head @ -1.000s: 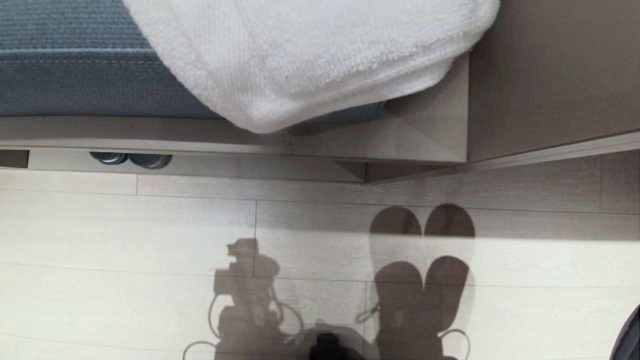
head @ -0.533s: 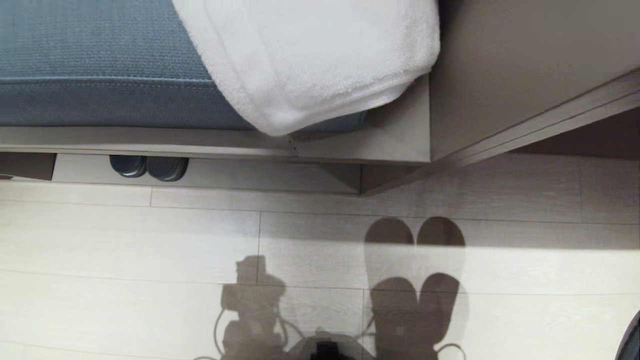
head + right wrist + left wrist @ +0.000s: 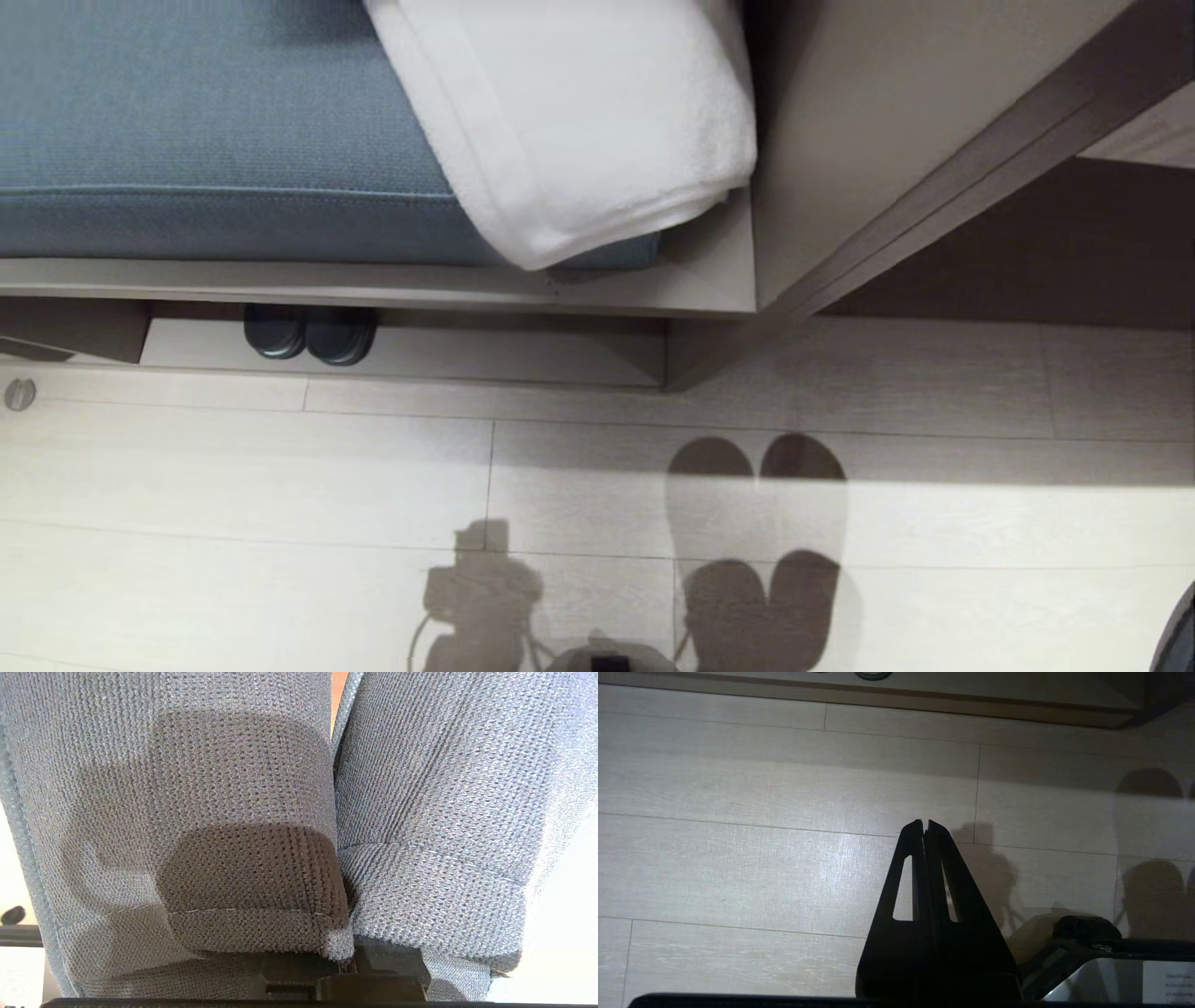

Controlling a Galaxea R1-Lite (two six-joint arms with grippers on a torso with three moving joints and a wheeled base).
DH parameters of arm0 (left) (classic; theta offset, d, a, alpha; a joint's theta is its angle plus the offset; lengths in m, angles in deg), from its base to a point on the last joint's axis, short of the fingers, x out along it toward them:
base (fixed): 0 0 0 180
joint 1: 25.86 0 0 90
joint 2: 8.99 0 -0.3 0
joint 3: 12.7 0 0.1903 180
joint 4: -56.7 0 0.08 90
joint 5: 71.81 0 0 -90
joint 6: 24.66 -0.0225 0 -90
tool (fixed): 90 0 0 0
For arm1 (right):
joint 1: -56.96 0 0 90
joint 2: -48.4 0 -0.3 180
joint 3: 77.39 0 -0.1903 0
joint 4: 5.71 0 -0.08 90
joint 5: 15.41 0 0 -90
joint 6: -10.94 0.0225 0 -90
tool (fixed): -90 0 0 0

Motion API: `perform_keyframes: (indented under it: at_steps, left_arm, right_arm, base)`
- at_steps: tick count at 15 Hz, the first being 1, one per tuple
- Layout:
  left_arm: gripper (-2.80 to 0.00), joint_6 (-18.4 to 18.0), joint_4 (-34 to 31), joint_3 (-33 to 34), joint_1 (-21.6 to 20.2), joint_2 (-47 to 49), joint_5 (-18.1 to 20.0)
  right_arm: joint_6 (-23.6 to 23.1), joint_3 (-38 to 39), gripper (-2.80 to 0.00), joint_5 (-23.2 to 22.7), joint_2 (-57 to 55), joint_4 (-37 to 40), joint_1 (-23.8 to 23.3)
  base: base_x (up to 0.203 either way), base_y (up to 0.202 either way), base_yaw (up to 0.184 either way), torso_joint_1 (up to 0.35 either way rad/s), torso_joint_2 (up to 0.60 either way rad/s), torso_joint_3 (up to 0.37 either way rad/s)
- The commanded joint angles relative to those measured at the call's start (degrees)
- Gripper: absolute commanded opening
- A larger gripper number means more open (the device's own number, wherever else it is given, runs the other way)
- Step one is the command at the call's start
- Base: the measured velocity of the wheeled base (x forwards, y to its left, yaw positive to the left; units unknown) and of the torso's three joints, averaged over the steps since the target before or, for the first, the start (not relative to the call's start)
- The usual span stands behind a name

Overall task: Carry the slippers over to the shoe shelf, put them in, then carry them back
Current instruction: Place the slippers into the shoe cabinet

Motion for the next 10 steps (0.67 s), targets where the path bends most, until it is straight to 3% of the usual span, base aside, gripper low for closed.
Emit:
perform_keyframes:
  at_steps: [1,10]
  left_arm:
    - [-2.8,0.0,0.0,0.0,0.0,0.0,0.0]
    - [-2.8,0.2,0.0,0.0,0.0,0.0,0.0]
  right_arm:
    - [0.0,0.0,-2.8,0.0,-0.1,0.0,0.0]
    - [0.1,0.0,-2.8,0.0,-0.1,0.0,0.0]
  base:
    - [0.0,0.0,0.0,0.003,0.0,0.198]
    - [0.0,0.0,0.0,0.002,0.0,0.201]
